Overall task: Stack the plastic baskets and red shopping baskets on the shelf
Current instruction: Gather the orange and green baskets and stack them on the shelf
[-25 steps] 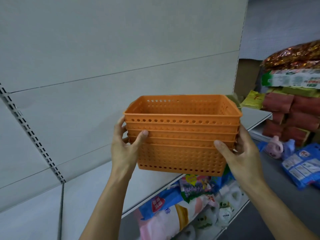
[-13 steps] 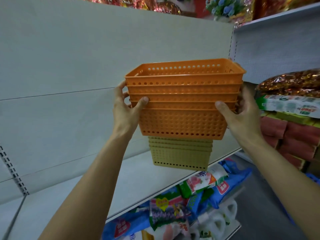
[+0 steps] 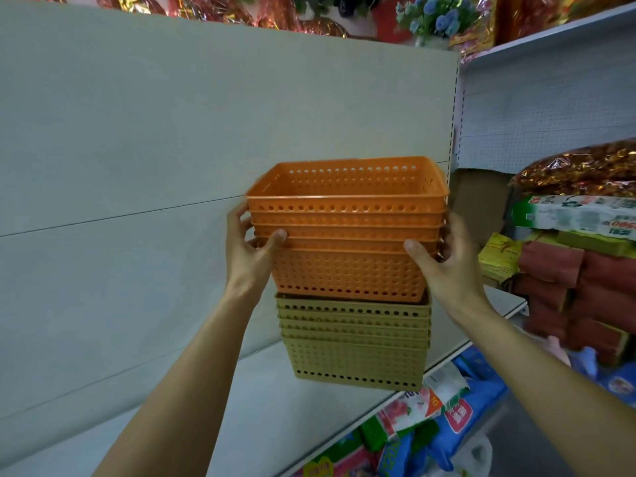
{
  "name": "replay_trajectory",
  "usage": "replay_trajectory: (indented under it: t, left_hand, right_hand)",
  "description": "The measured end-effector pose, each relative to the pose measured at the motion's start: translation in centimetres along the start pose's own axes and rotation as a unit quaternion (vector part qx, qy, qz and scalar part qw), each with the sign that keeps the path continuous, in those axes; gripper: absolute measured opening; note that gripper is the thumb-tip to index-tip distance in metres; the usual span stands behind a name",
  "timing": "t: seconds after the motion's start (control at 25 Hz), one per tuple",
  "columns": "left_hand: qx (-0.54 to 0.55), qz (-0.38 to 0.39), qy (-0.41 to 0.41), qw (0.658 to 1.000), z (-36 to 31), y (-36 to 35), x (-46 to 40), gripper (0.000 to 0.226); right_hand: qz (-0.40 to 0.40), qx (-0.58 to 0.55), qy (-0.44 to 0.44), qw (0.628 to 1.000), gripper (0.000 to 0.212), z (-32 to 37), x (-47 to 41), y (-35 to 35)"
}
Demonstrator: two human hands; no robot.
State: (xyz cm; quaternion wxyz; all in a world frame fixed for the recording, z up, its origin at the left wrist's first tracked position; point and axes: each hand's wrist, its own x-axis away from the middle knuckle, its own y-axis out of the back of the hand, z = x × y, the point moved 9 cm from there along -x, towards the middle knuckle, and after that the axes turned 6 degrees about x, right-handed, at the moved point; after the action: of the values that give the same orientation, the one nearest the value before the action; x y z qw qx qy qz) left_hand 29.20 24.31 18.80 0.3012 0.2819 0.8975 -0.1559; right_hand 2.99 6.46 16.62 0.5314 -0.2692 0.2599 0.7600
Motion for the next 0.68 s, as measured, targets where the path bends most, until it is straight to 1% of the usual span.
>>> replay_trajectory:
  t: [0.12,0.2,0.28,0.32,0.4,0.44,0.52,0.6,0.68]
  left_hand:
    - [0.001,0.019,0.013,1.000,2.7,-0.3,-0.1,0.060]
    - [-0.005,0.032,0.038,0.999,5.1,-0.5,0.4,0.059]
    - [-0.015,0.042,0.077,0.996,7.6,-0.5,1.4,0.061]
    - [-0.024,0.044,0.092,0.995,8.7,-0.3,2.2,0.064]
    - [-0.051,0.034,0.110,0.992,10.3,-0.1,4.4,0.077]
    - [-0.062,0.025,0.118,0.991,11.0,-0.2,5.6,0.085]
    - [-0.055,0.032,0.123,0.990,12.4,-1.3,7.7,0.097]
    - [-0.055,0.053,0.131,0.988,13.1,-2.8,8.8,0.111]
    - [-0.071,0.057,0.141,0.986,13.9,-3.6,8.1,0.122]
  right_hand:
    - [0.018,-0.007,-0.030,0.999,0.059,-3.0,0.9,-0.8]
    - [0.026,0.005,-0.058,0.998,0.059,-4.8,2.0,-0.9]
    - [0.036,0.059,-0.086,0.994,0.057,-6.3,3.0,-0.6]
    - [0.040,0.106,-0.096,0.989,0.061,-6.9,3.4,-0.3]
    - [0.033,0.169,-0.113,0.978,0.079,-7.4,3.4,0.5]
    - [0.024,0.160,-0.120,0.979,0.086,-7.5,3.0,0.8]
    - [0.028,0.104,-0.113,0.988,0.093,-7.2,1.9,0.3]
    - [0.047,0.072,-0.079,0.993,0.089,-6.7,1.2,-0.6]
    - [0.040,0.080,-0.049,0.995,0.077,-6.3,1.1,-0.9]
